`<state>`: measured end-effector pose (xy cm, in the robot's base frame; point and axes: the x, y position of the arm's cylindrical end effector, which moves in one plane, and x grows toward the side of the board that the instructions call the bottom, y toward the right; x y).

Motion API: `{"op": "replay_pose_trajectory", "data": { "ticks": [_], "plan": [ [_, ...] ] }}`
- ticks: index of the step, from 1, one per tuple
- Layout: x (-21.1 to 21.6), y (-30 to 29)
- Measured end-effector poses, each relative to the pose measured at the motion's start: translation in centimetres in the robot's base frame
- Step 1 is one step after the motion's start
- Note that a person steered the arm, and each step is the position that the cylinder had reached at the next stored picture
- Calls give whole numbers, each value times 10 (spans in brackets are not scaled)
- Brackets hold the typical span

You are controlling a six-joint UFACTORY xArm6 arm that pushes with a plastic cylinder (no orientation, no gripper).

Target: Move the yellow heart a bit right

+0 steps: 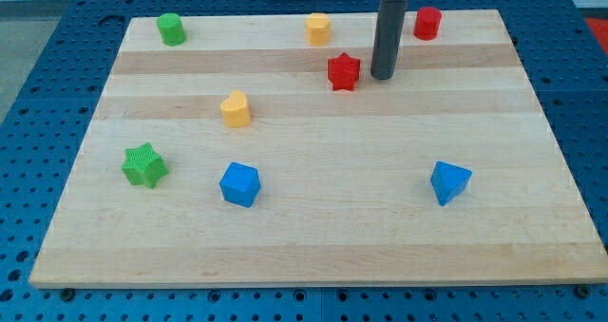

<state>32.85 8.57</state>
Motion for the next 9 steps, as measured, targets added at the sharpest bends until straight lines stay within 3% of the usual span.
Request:
{"op": "replay_pose_trajectory", "data": {
  "ticks": [2, 4, 6, 7, 9],
  "plan": [
    [-5, -56],
    [-5, -41],
    [97, -12],
    [120, -41],
    [132, -155]
  ]
}}
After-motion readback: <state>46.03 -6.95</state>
